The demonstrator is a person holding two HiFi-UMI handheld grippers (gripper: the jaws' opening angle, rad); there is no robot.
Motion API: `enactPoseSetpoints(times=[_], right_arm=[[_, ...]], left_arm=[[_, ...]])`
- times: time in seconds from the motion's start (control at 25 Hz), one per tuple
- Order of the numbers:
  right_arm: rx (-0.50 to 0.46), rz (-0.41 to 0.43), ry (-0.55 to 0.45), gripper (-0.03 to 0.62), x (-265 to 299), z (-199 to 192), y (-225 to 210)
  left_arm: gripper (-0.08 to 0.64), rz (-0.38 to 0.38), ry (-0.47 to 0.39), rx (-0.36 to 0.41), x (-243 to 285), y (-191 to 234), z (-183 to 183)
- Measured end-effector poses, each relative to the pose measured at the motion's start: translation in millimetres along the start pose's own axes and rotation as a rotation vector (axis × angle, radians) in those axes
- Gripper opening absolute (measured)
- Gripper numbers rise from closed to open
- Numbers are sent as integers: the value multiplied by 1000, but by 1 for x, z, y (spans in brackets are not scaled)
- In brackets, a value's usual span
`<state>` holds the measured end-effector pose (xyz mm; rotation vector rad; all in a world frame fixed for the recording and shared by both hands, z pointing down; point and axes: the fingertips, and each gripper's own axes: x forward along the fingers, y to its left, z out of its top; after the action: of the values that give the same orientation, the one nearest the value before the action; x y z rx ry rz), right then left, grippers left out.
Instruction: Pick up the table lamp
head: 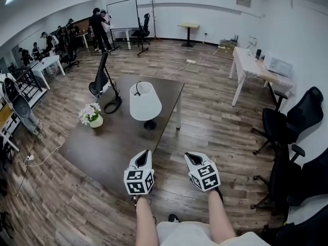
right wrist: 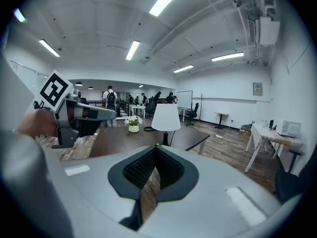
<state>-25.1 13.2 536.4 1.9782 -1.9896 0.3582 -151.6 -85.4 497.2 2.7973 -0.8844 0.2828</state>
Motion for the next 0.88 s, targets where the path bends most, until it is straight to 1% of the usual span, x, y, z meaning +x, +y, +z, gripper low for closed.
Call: enactPoseSetpoints(times=[0.16,0.36,0.6,0.72,0.88], right_arm=[[10,-4,-4,26,18,5,-9],[39,-17,24,26,34,-3,-27],[117,-32,38,26,56,-16,-51],[125,-9,35,26,78,-12,-64],[121,40,10,26,113,7,-72]], left_arm=[[0,-3,7,3,17,11,2],[0,-20,33,21,41,17,1],[0,-33,71,50,67,17,-2],[0,-11,82,50,83,25,-1],[0,50,52,26,100,51,13]])
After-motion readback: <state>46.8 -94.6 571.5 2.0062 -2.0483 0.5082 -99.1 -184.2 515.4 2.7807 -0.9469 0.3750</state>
